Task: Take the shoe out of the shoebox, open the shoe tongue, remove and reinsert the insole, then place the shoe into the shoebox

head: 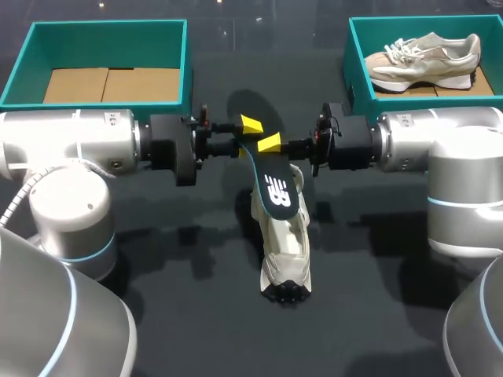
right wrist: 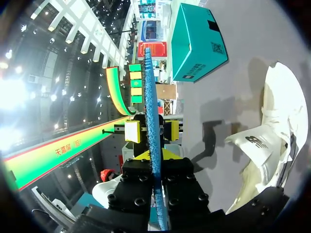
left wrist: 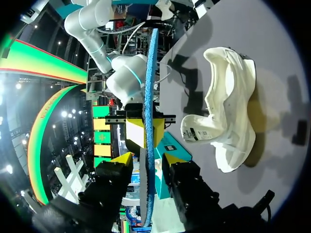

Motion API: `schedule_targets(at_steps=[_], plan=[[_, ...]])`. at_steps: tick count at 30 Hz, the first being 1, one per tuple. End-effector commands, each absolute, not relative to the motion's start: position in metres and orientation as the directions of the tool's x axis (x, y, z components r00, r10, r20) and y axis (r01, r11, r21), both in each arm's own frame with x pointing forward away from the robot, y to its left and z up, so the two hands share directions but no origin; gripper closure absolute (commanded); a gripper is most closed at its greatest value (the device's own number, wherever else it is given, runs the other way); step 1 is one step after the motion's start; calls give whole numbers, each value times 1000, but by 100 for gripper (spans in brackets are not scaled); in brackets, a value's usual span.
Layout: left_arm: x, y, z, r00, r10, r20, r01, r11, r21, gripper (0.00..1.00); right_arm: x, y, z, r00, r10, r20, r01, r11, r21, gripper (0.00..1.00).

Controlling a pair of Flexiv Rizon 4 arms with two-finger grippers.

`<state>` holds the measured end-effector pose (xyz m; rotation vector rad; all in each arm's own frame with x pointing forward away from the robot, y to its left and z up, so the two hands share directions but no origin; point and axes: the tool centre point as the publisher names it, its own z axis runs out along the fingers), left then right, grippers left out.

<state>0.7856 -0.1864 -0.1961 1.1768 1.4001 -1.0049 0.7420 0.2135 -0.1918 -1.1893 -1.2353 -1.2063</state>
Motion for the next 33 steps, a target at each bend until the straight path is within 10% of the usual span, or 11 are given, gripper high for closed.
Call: schedule_targets(at_steps=[1, 13, 31, 33], plan=[[786, -187, -197, -13, 146, -989, 982, 186, 14, 77, 742, 215, -192, -19, 5, 1000, 1000, 18, 19, 100], [788, -193, -197, 12, 143, -990, 979, 199, 41, 75, 742, 215, -192, -19, 5, 1000, 1000, 18, 19, 100], [794, -196, -200, 20, 139, -990, 978, 201, 48, 100, 742, 213, -194, -15, 4, 1000, 1000, 18, 15, 100], [793, -193, -199, 21, 141, -990, 978, 201, 49, 100, 742, 208, -195, -18, 4, 1000, 1000, 17, 18, 30]])
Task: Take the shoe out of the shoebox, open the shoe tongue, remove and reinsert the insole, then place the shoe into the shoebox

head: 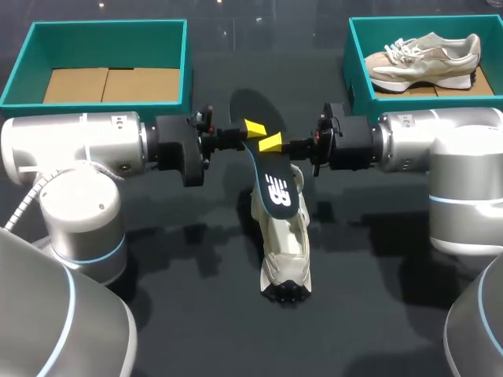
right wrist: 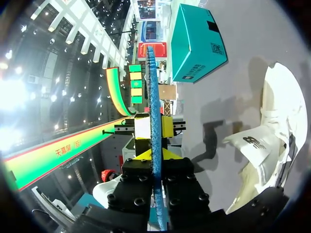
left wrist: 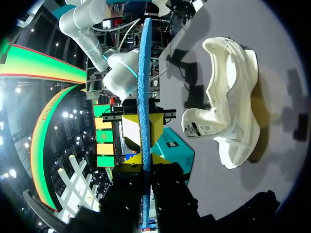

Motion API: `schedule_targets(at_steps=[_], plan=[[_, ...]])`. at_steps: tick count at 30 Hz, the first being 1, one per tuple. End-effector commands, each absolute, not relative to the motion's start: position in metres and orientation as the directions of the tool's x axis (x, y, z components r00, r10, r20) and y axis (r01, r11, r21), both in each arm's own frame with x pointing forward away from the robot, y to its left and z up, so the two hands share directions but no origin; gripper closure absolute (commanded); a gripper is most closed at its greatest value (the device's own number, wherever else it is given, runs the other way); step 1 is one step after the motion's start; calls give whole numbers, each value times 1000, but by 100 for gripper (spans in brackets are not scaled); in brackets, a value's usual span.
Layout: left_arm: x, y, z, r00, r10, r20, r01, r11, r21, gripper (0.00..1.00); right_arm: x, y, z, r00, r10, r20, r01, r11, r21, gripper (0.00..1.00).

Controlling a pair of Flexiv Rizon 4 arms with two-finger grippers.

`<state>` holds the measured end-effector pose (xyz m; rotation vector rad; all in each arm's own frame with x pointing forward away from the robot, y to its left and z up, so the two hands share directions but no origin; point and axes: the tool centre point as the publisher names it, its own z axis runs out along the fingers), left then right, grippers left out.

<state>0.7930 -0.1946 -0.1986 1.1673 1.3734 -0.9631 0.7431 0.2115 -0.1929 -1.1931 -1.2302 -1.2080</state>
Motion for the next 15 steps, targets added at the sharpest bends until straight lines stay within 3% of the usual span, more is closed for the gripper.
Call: schedule_targets(at_steps=[1, 5, 6, 15], plan=[[792, -191, -199, 22, 144, -989, 978, 202, 51, 100, 742, 204, -195, -29, 4, 1000, 999, 14, 29, 0], [786, -182, -197, 25, 152, -988, 977, 205, 57, 100, 739, 185, -192, -83, 4, 997, 997, -6, 83, 0], [785, -180, -196, 26, 153, -988, 977, 205, 58, 100, 739, 179, -191, -77, 17, 997, 995, -65, 77, 0], [769, -162, -194, -24, 140, -990, 983, 186, 2, 100, 739, 179, -191, -77, 17, 997, 995, -65, 77, 0]])
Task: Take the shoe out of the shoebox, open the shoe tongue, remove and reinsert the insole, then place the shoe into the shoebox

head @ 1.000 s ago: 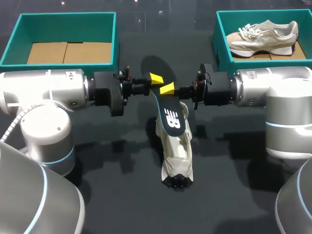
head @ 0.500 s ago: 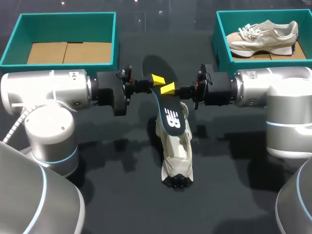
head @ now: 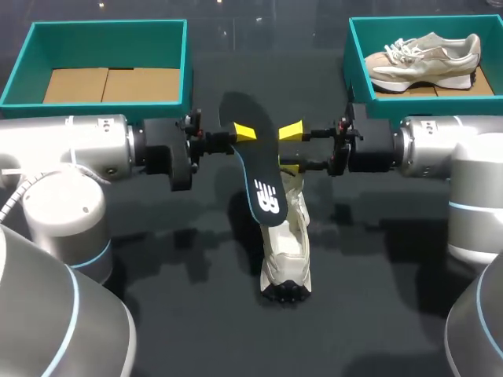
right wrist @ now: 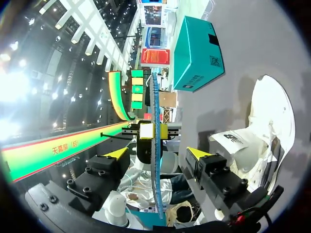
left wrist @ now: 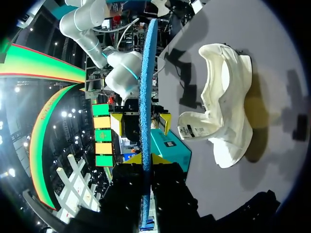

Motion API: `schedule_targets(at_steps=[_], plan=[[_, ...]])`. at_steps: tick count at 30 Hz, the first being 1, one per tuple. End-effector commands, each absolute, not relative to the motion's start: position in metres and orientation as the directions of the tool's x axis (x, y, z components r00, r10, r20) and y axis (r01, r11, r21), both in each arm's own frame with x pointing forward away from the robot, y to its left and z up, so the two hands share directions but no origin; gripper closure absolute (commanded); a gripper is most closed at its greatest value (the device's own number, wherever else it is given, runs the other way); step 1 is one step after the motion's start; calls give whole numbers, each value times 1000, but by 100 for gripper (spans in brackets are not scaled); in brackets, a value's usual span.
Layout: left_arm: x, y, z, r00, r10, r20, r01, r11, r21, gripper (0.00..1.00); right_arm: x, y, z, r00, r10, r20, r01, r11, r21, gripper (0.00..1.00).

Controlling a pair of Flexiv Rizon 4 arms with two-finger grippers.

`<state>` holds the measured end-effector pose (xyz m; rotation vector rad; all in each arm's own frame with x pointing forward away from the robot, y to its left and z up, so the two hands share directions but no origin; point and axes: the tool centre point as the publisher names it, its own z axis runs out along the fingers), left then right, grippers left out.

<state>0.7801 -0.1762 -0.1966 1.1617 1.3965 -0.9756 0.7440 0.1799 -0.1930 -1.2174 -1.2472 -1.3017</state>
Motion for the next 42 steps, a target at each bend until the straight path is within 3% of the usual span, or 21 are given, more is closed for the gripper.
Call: schedule_targets(at_steps=[1, 3, 8, 9, 22, 32, 42], plan=[[767, -160, -193, -38, 139, -990, 984, 175, -13, 100, 739, 179, -191, -77, 17, 997, 995, -65, 77, 0], [763, -157, -191, -76, 141, -987, 989, 136, -57, 100, 737, 174, -190, -114, -10, 993, 993, -38, 114, 0], [754, -149, -180, -235, 223, -946, 967, -45, -251, 100, 719, 147, -183, -406, -33, 913, 903, 138, 406, 0], [752, -149, -179, -214, 304, -928, 971, -34, -235, 100, 719, 147, -183, -406, -33, 913, 903, 138, 406, 0], [745, -154, -179, -226, 291, -930, 969, -34, -246, 100, 719, 147, -183, -406, -33, 913, 903, 138, 406, 0], [717, -151, -178, -309, 294, -904, 941, -46, -336, 100, 698, 127, -204, -528, 108, 842, 822, 315, 475, 0], [717, -151, -178, -309, 294, -904, 941, -46, -336, 100, 698, 127, -204, -528, 108, 842, 822, 315, 475, 0]])
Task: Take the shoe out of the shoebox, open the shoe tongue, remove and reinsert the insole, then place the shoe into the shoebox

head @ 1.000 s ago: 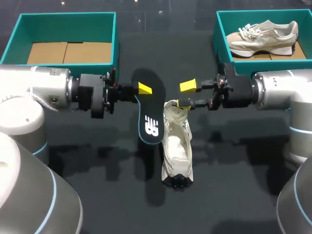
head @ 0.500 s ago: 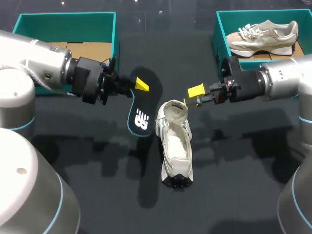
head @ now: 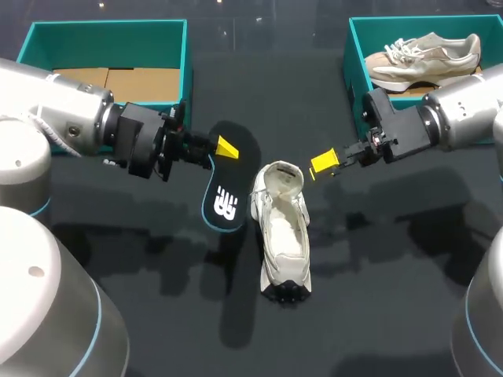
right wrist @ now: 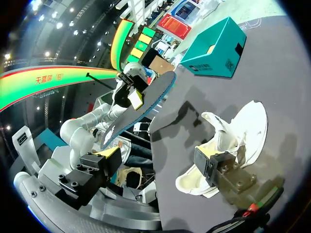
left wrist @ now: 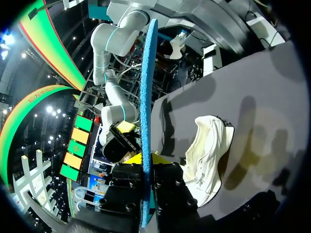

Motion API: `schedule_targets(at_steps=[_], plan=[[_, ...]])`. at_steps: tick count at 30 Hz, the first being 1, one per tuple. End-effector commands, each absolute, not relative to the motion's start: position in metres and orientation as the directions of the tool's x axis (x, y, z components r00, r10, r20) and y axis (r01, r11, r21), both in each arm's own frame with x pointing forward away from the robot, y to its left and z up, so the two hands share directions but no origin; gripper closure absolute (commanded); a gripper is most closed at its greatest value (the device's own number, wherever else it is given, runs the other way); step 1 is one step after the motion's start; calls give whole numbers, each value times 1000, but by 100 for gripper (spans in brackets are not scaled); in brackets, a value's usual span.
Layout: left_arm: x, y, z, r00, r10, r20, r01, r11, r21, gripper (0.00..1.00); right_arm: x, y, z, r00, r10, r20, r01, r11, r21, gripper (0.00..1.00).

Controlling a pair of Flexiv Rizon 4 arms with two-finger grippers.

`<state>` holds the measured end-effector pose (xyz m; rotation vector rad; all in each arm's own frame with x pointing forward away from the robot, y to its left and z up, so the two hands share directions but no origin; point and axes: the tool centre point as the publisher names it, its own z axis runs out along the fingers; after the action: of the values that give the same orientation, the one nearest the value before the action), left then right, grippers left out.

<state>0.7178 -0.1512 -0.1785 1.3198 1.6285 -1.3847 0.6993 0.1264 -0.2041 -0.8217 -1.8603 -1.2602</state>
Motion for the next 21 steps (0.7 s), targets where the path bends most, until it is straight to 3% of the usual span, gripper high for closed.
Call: schedule_targets(at_steps=[1, 12, 15, 21], plan=[[717, -151, -178, -309, 294, -904, 941, -46, -336, 100, 698, 127, -204, -528, 108, 842, 822, 315, 475, 0], [653, -191, -184, -388, 262, -884, 900, -100, -424, 100, 660, 102, -211, -643, 238, 728, 729, 481, 487, 0], [636, -201, -185, -422, 258, -869, 898, -10, -439, 100, 646, 93, -217, -682, 255, 685, 695, 516, 500, 0], [636, -201, -185, -422, 258, -869, 898, -10, -439, 100, 638, 84, -223, -681, 257, 685, 693, 528, 491, 0]])
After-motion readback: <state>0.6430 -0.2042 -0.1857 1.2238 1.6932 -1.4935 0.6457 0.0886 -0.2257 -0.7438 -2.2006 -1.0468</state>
